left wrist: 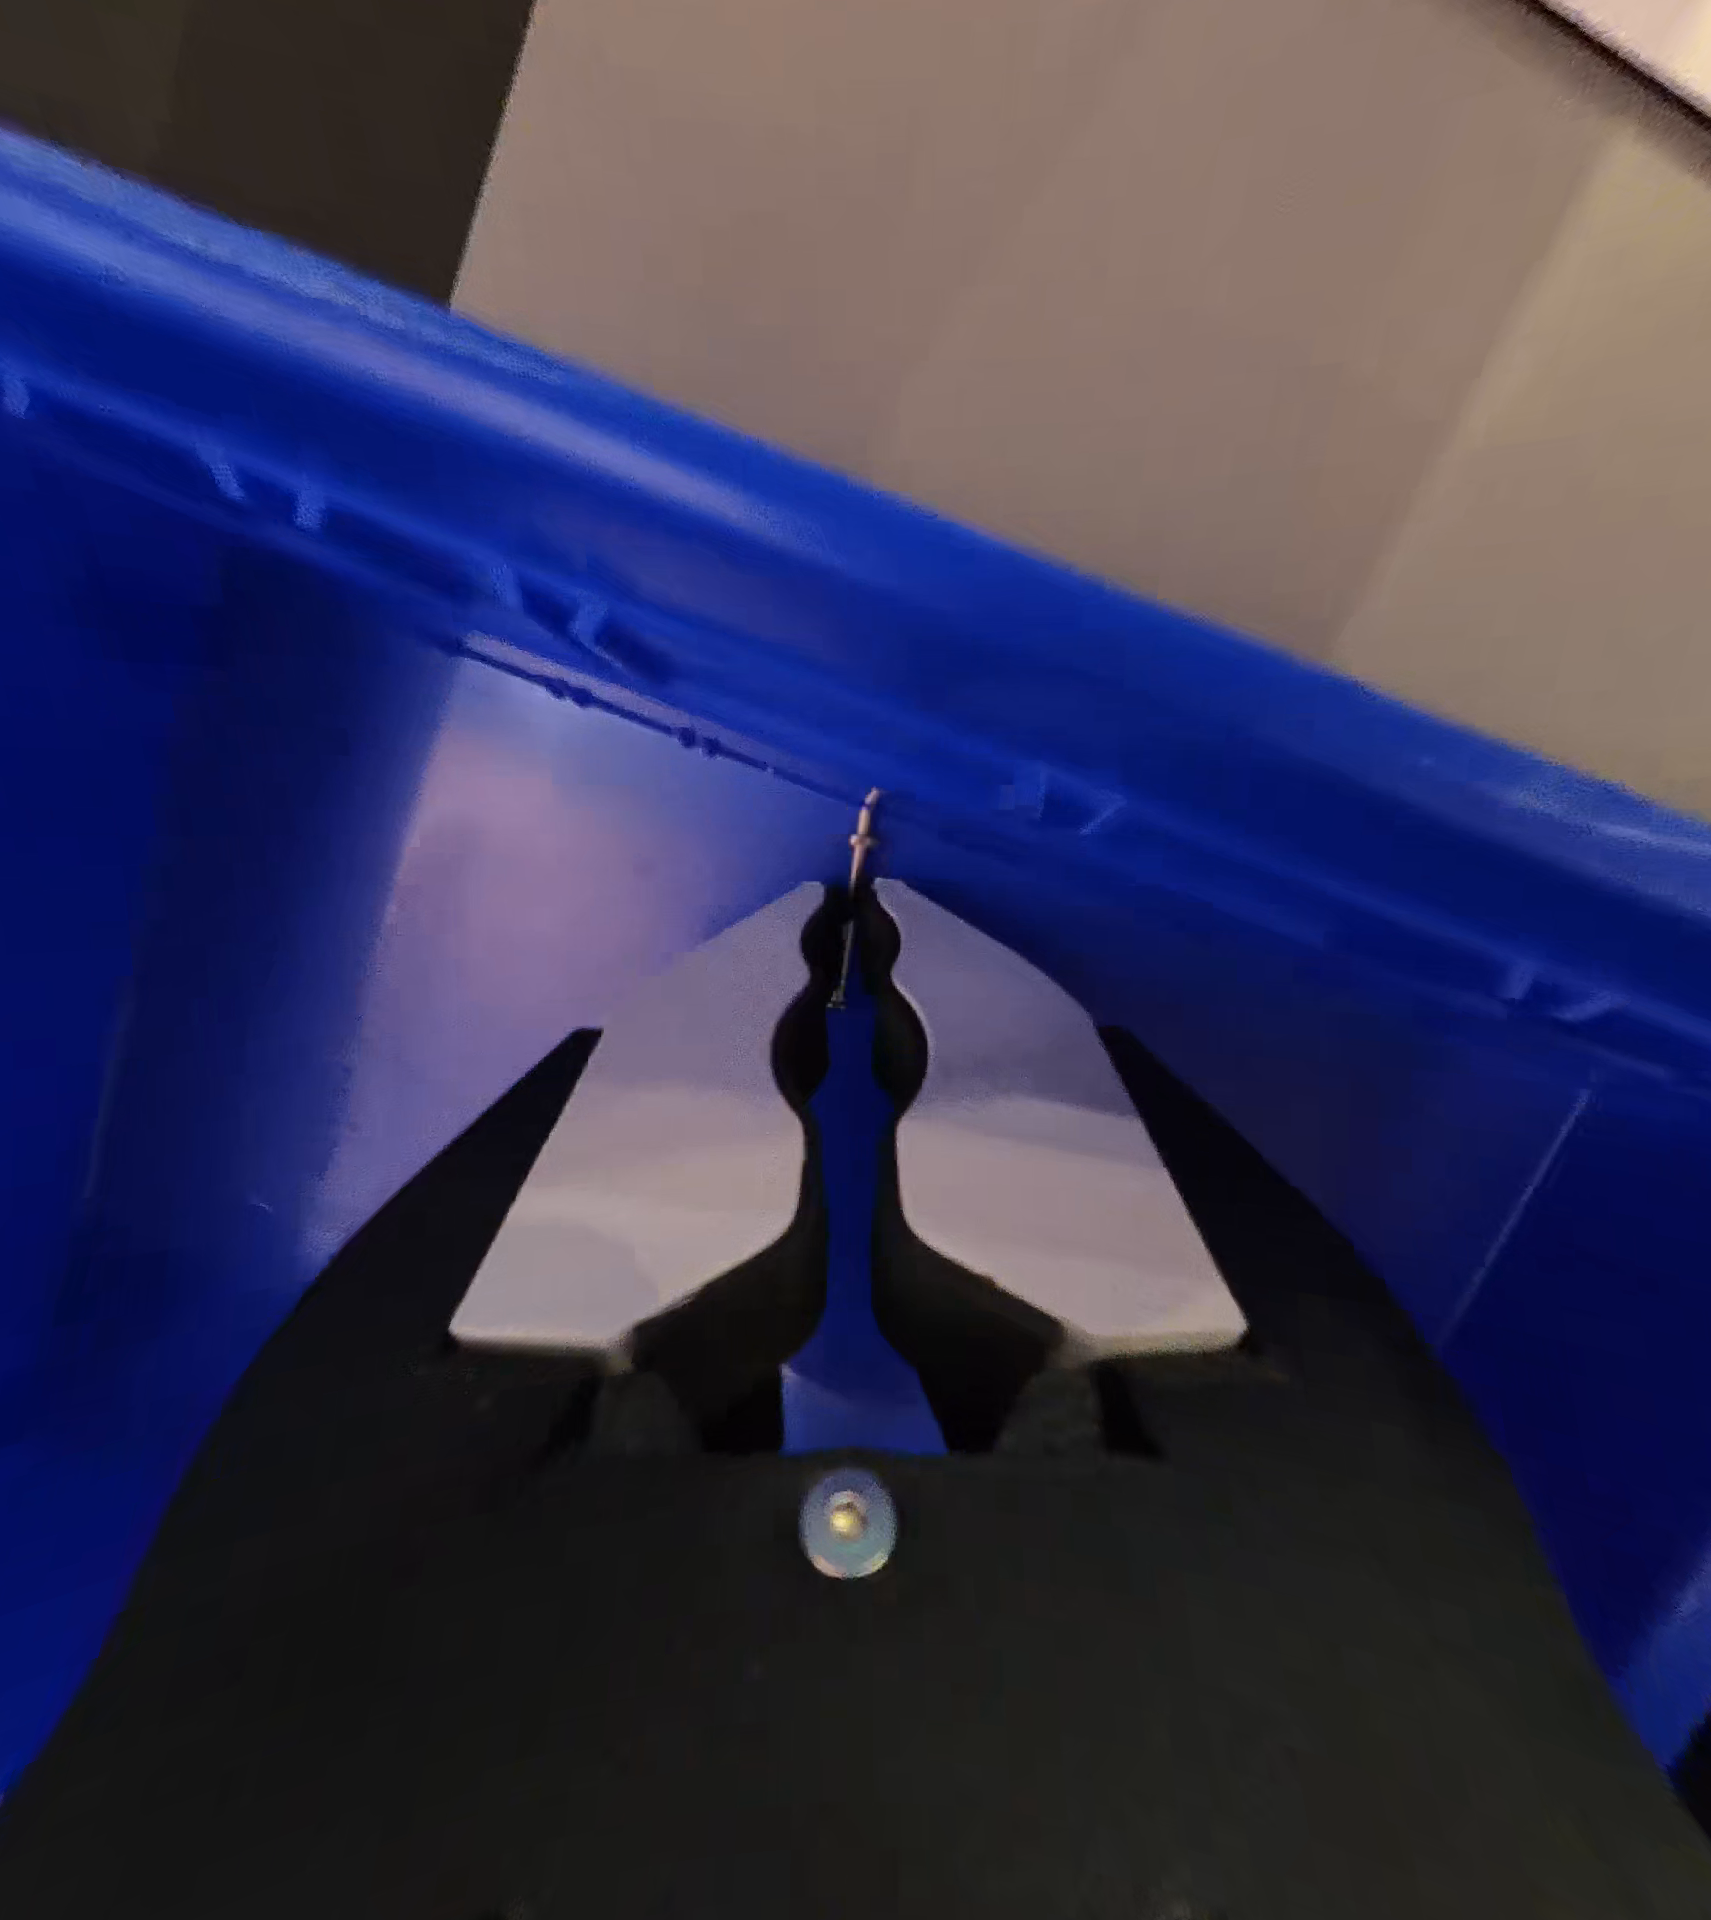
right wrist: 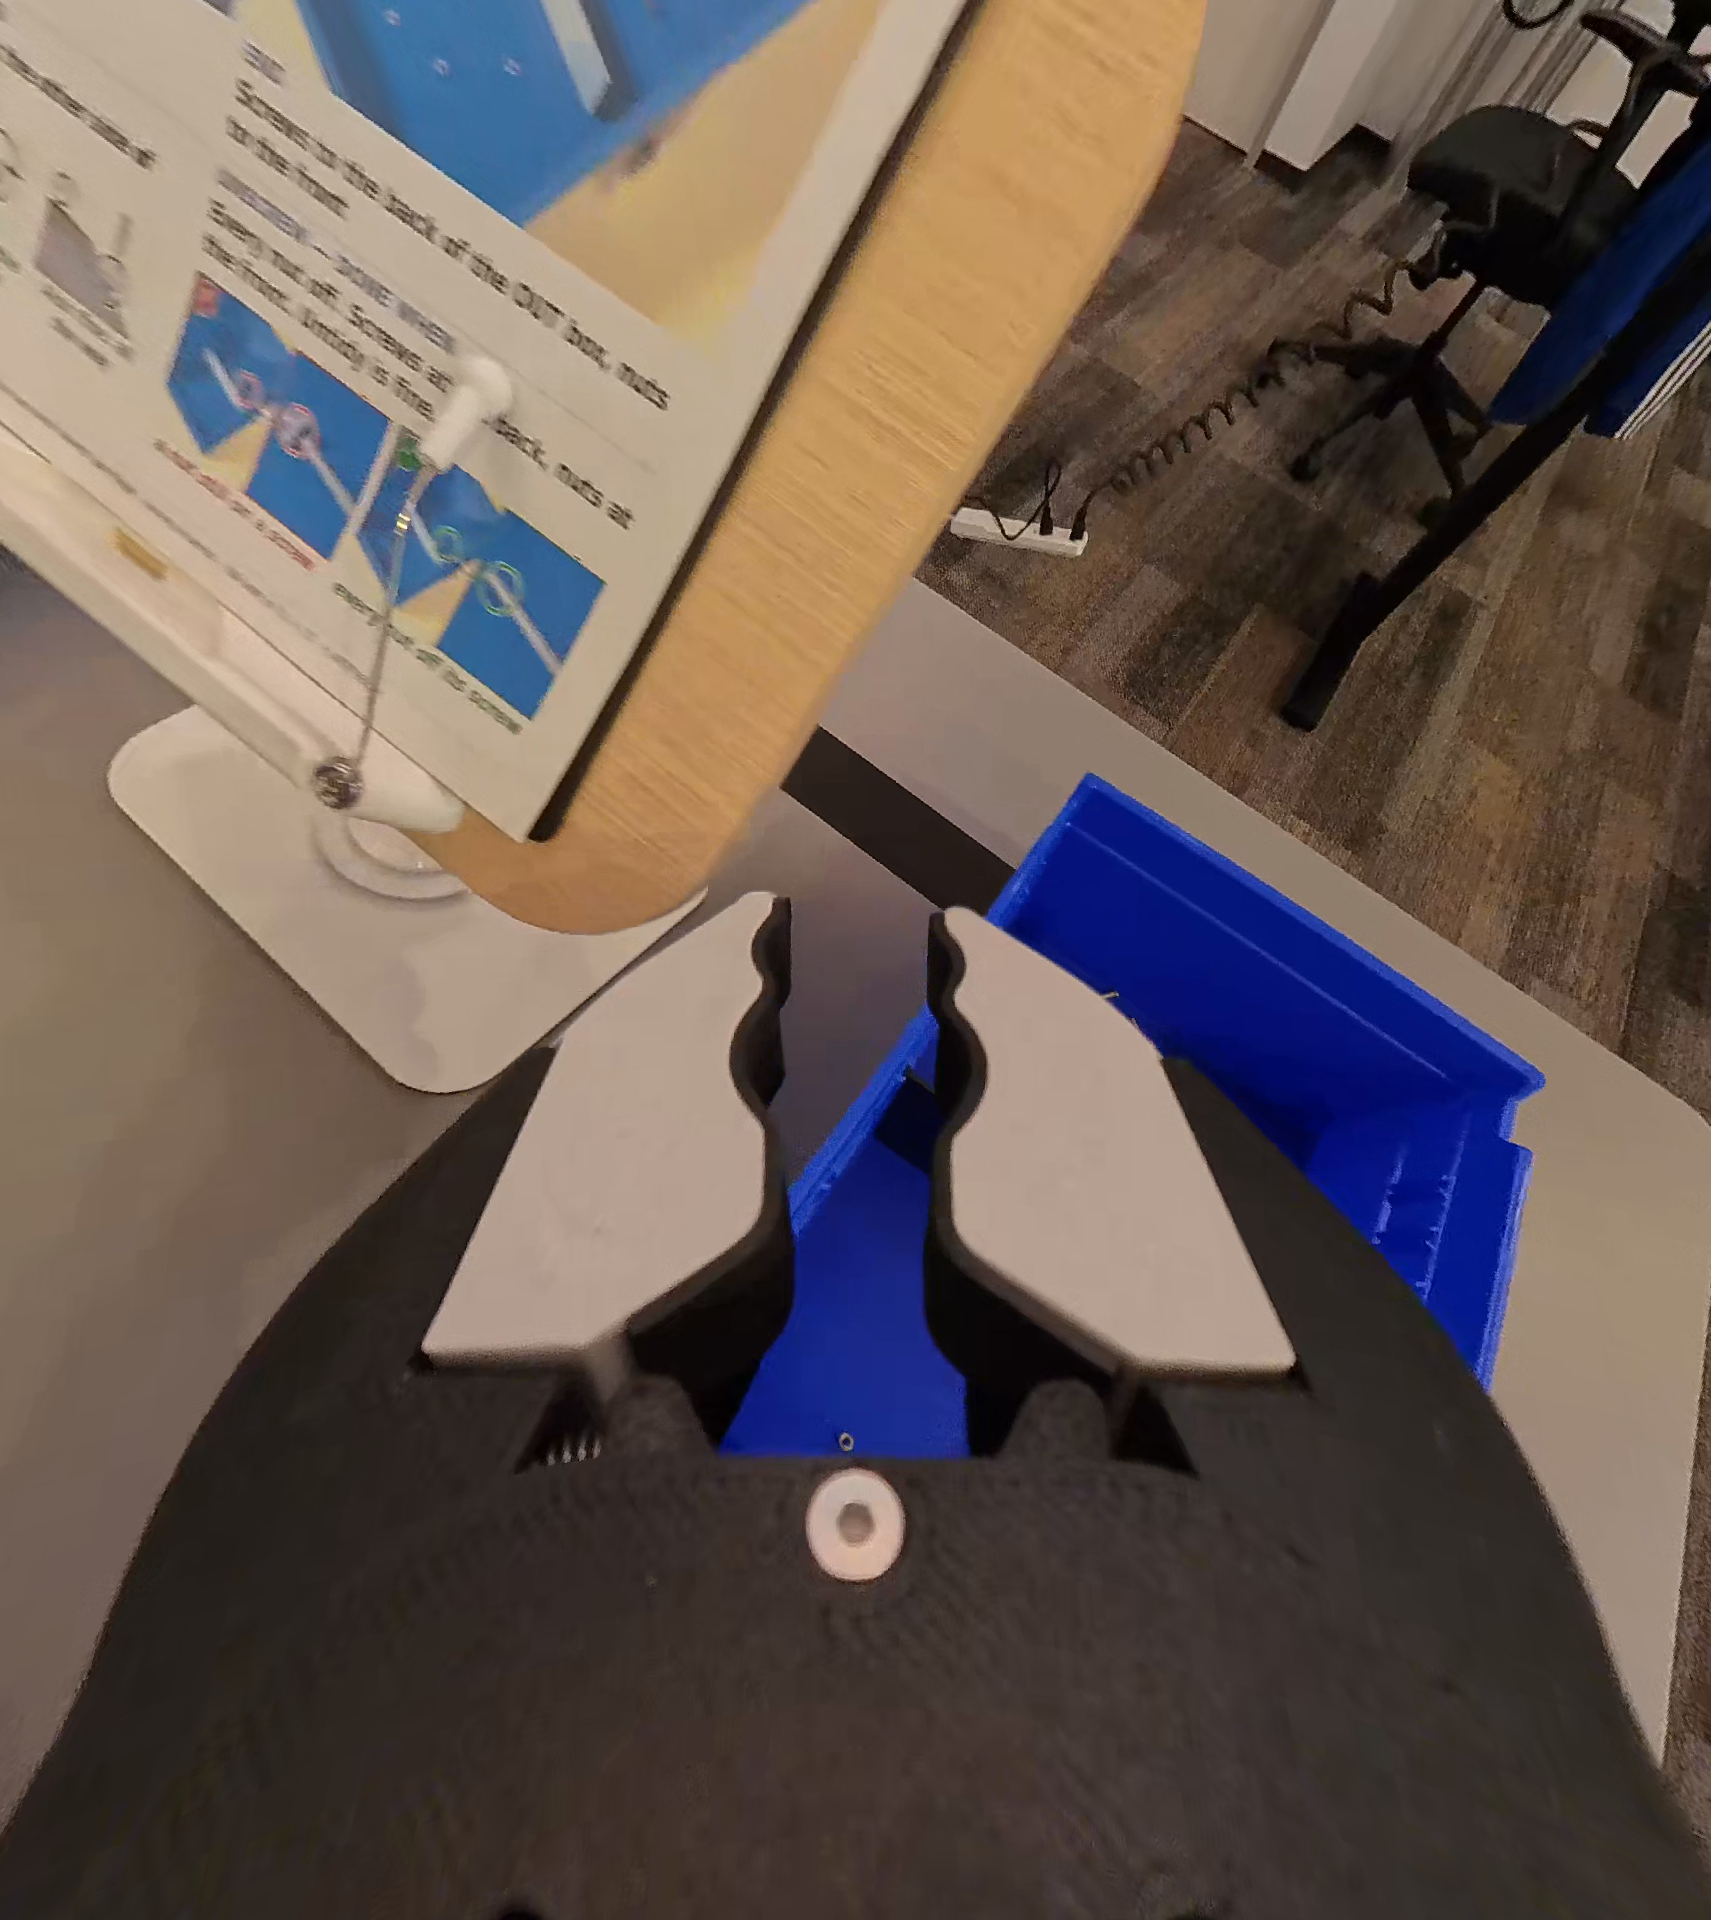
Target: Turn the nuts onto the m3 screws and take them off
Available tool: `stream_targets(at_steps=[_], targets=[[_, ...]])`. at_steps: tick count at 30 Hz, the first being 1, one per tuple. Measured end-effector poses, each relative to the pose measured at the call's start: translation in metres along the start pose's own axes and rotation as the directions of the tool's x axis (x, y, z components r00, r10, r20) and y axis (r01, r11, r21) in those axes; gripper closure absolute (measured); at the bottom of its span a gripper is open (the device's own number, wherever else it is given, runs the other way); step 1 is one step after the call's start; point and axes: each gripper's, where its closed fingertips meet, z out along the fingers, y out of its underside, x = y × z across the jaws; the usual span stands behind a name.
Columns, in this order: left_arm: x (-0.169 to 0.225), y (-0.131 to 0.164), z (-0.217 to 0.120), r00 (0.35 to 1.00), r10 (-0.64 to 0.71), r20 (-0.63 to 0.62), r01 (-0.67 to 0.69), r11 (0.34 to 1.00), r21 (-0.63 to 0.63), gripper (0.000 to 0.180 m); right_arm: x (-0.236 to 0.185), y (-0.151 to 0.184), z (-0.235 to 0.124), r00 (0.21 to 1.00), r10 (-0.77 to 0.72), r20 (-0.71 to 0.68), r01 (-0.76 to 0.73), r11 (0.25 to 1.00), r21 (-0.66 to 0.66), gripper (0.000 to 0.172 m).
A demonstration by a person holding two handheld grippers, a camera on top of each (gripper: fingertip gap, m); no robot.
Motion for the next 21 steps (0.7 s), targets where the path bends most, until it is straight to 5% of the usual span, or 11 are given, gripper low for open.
stream_targets(at_steps=[5,9,11,14,17,21], targets=[[-0.003,0.01,-0.01,0.997,-0.074,0.028,0.073,0.996,0.054,0.178,-0.033,-0.028,-0.005,0.997,-0.059,0.049,0.055,0.996,0.077,0.148],[-0.001,0.002,-0.07,0.972,-0.198,0.127,0.162,0.954,0.251,0.178,-0.094,-0.071,-0.022,0.974,-0.168,0.151,0.126,0.958,0.256,0.153],[0.02,-0.016,-0.118,0.96,-0.246,0.133,0.165,0.882,0.442,0.178,-0.146,-0.092,-0.034,0.935,-0.227,0.272,0.118,0.924,0.363,0.153],[0.09,-0.061,-0.19,0.989,-0.149,0.013,0.086,0.64,0.763,0.179,-0.228,-0.113,-0.047,0.836,-0.304,0.457,0.054,0.874,0.483,0.154],[0.163,-0.096,-0.227,1.0,-0.025,-0.01,0.02,0.455,0.89,0.179,-0.286,-0.125,-0.046,0.733,-0.296,0.613,-0.086,0.853,0.515,0.147],[0.246,-0.14,-0.233,0.994,0.092,-0.058,0.026,0.314,0.949,0.179,-0.321,-0.136,-0.04,0.639,-0.259,0.725,-0.239,0.828,0.507,0.141]])
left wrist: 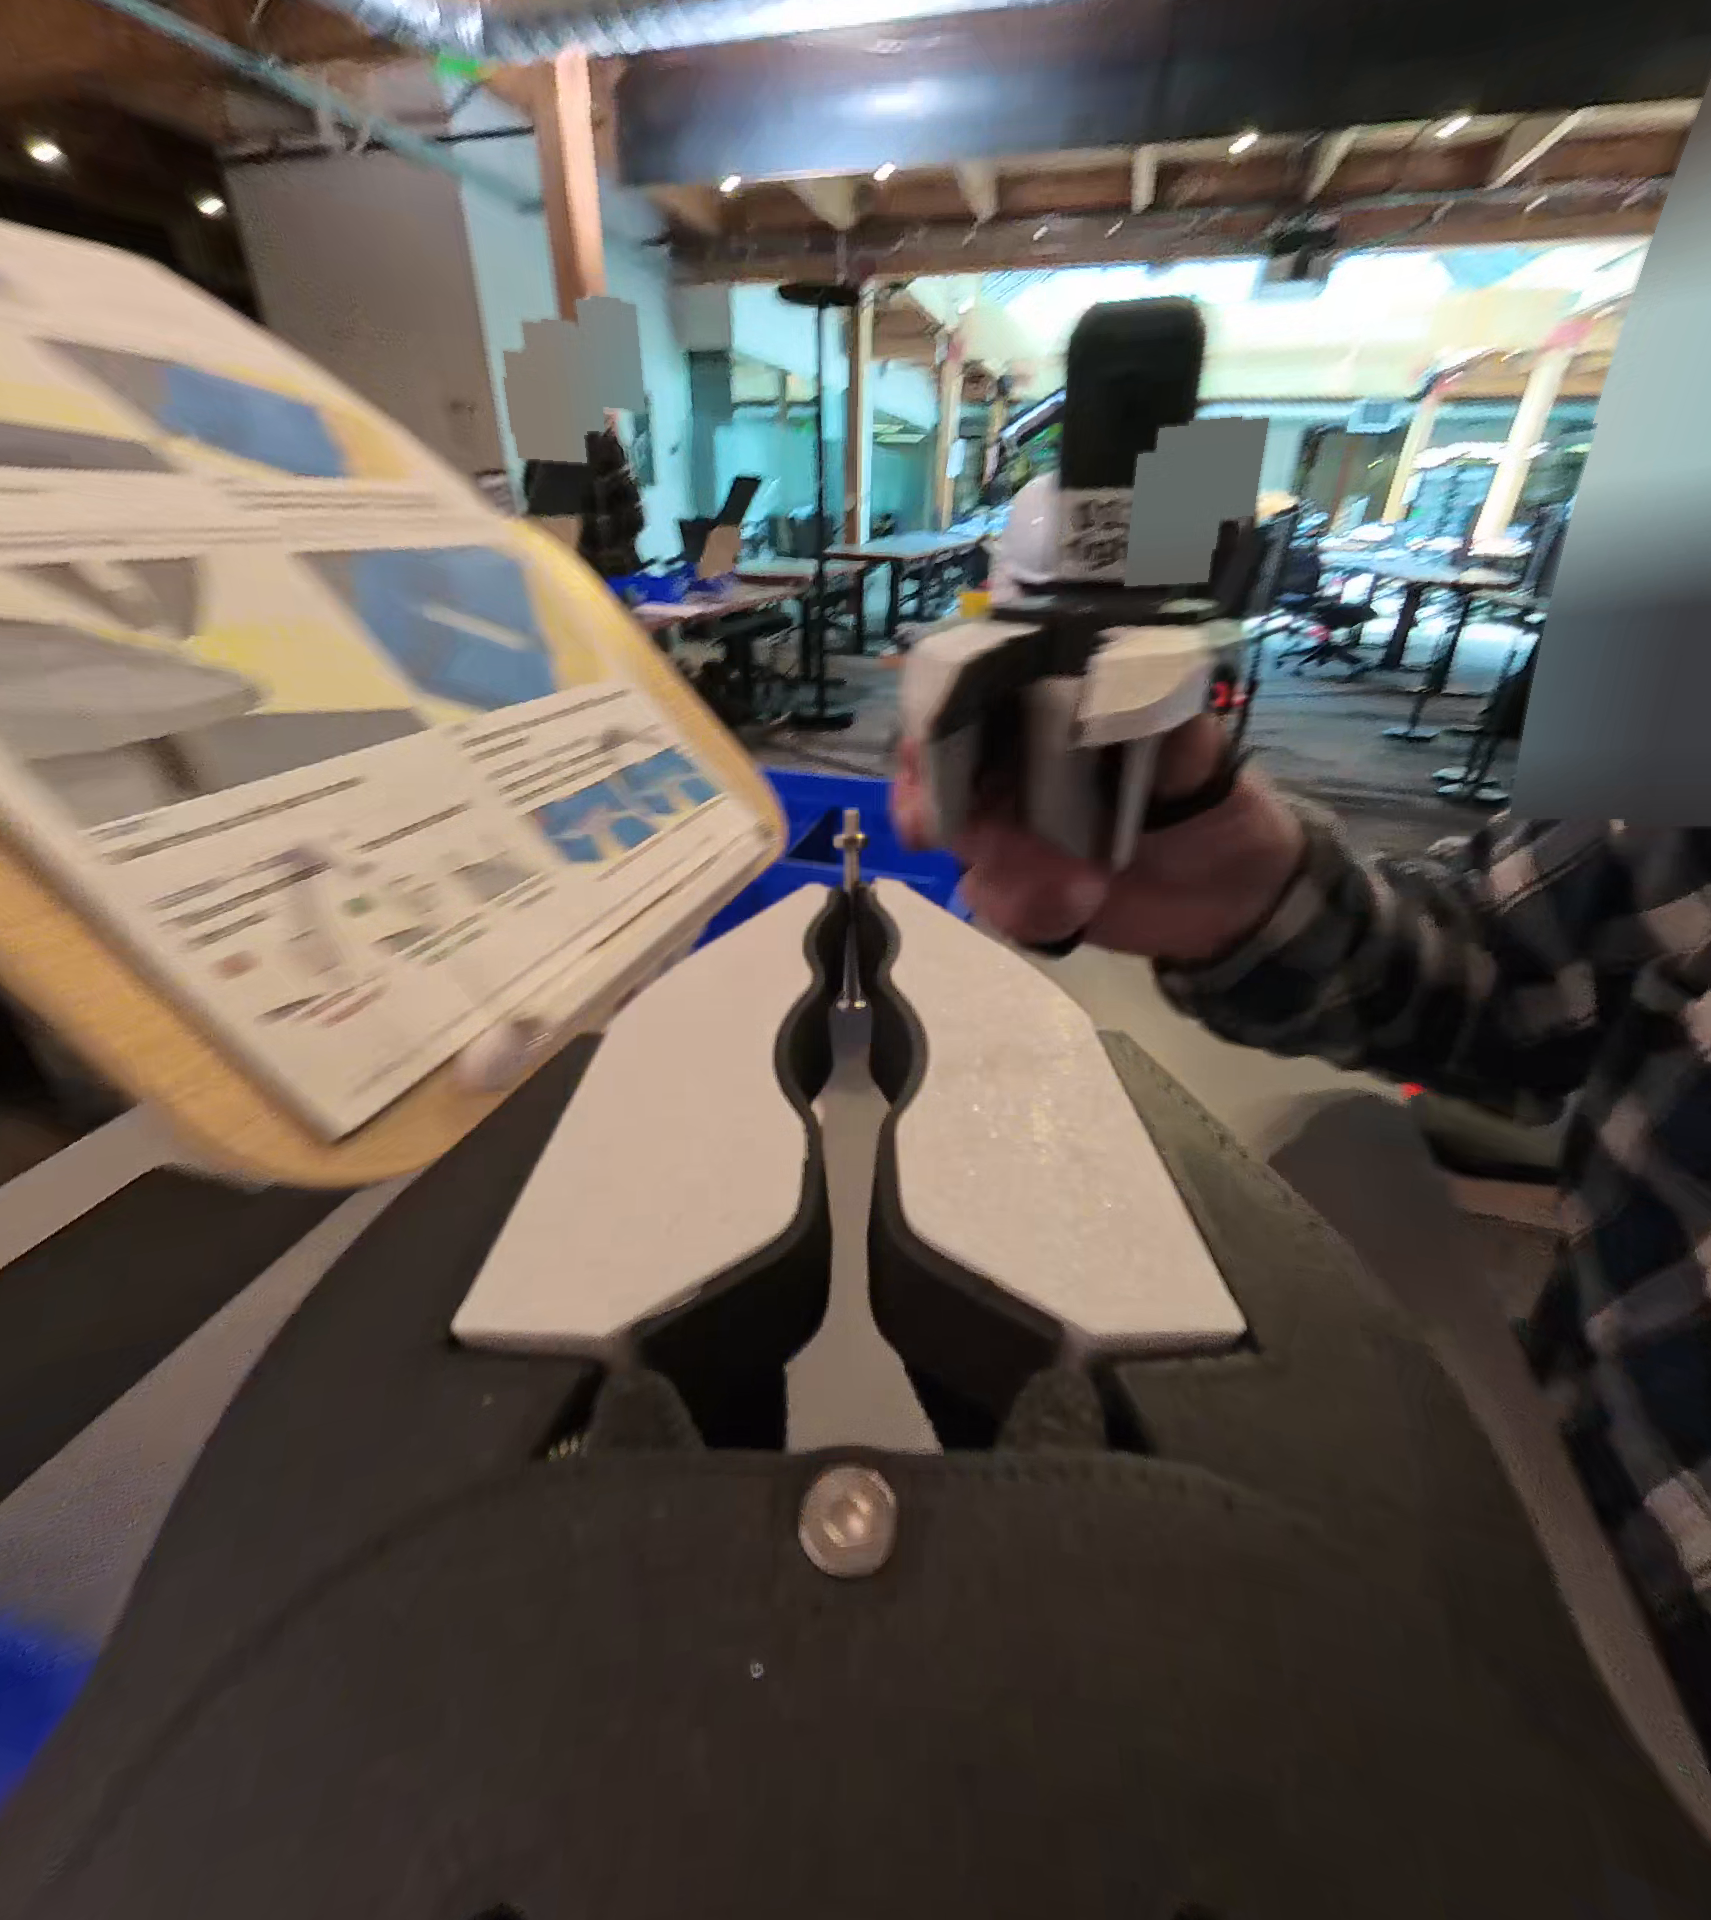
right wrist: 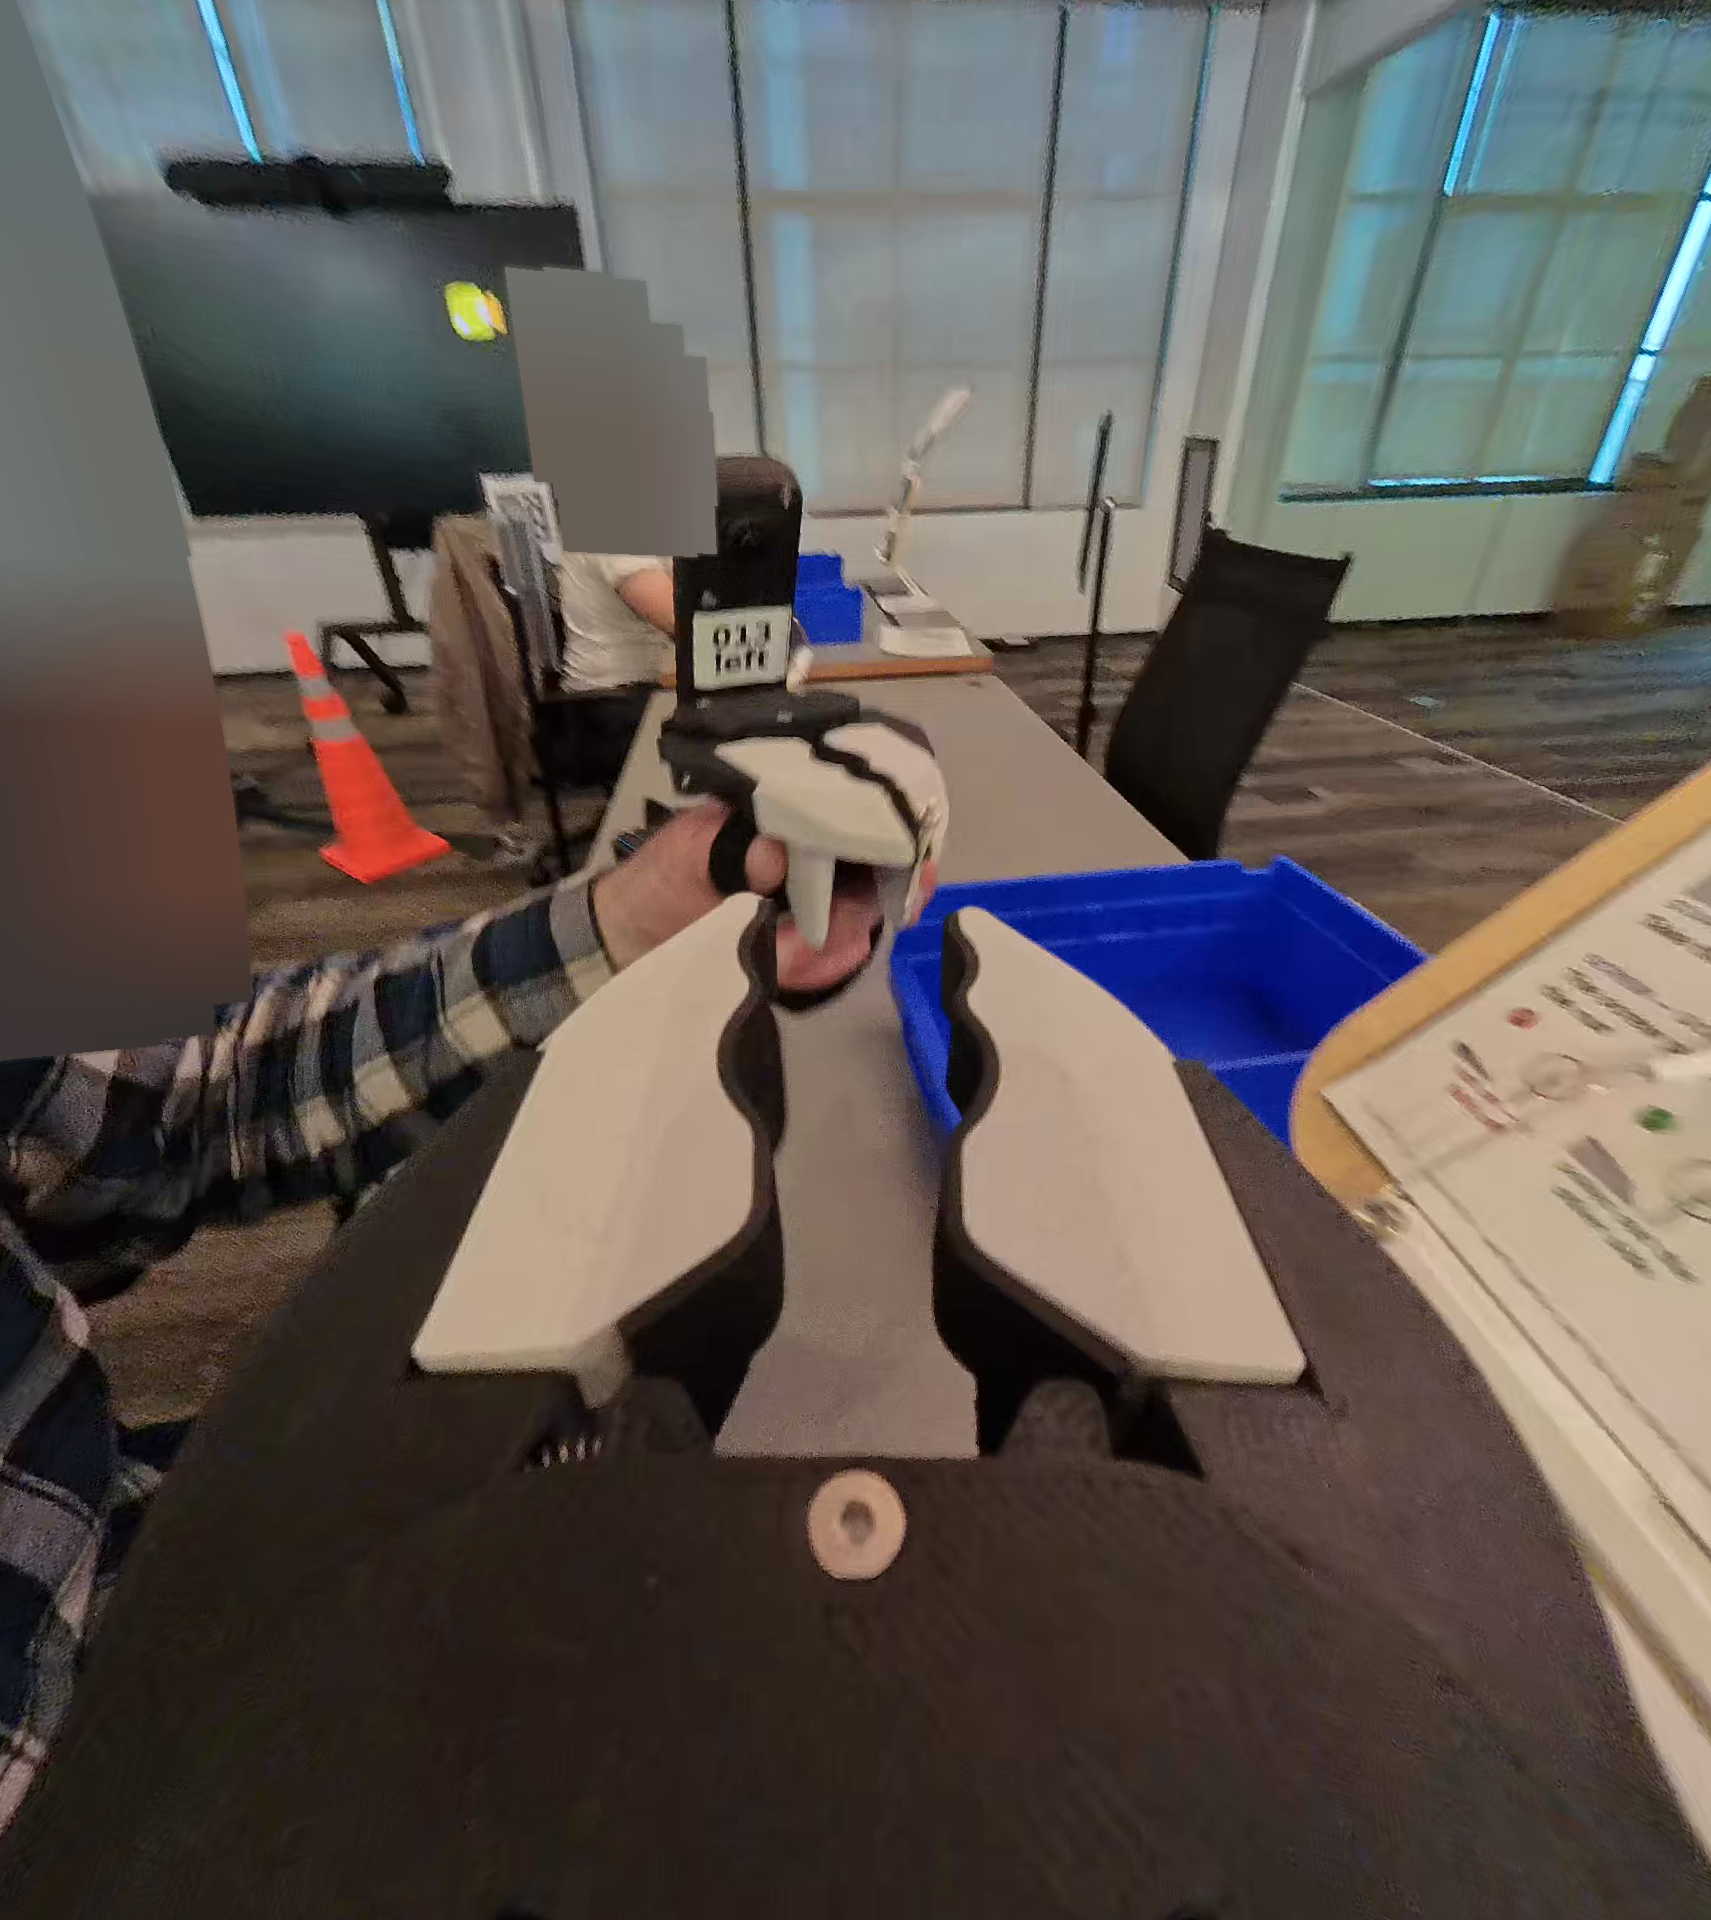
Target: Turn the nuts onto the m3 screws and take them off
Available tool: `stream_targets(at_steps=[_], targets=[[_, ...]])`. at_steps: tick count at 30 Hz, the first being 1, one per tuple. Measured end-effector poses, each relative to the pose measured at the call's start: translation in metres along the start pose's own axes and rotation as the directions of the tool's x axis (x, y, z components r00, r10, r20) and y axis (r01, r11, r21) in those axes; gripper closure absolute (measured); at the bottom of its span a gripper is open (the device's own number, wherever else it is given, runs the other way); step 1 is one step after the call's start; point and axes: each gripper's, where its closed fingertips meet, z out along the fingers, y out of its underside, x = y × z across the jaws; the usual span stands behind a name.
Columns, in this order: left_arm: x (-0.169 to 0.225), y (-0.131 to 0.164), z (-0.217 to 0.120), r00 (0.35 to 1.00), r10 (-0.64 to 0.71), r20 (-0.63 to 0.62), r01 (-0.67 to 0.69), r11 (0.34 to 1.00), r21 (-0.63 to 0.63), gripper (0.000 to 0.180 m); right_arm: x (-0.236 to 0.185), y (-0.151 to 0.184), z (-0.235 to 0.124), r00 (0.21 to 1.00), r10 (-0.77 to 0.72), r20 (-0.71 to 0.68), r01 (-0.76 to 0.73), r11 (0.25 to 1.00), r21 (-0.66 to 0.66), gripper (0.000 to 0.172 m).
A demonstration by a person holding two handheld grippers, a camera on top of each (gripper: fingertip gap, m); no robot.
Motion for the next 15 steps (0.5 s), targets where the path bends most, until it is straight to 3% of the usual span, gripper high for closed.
stream_targets(at_steps=[6,8,14,15], targets=[[0.06,0.001,0.052,0.994,-0.039,-0.101,0.048,0.994,0.093,0.179,-0.022,-0.002,-0.002,0.994,0.054,0.1,-0.059,0.997,0.044,0.152],[0.066,-0.002,0.059,0.993,-0.042,-0.108,0.055,0.991,0.12,0.179,-0.028,-0.001,-0.009,0.991,0.06,0.117,-0.065,0.997,0.036,0.167],[0.082,-0.012,0.076,0.988,-0.033,-0.152,0.057,0.987,0.152,0.177,-0.032,-0.01,-0.03,0.992,0.062,0.106,-0.066,0.997,0.032,0.169],[0.082,-0.012,0.078,0.987,-0.032,-0.156,0.055,0.988,0.142,0.168,-0.031,-0.012,-0.033,0.993,0.058,0.101,-0.062,0.998,0.032,0.169]])
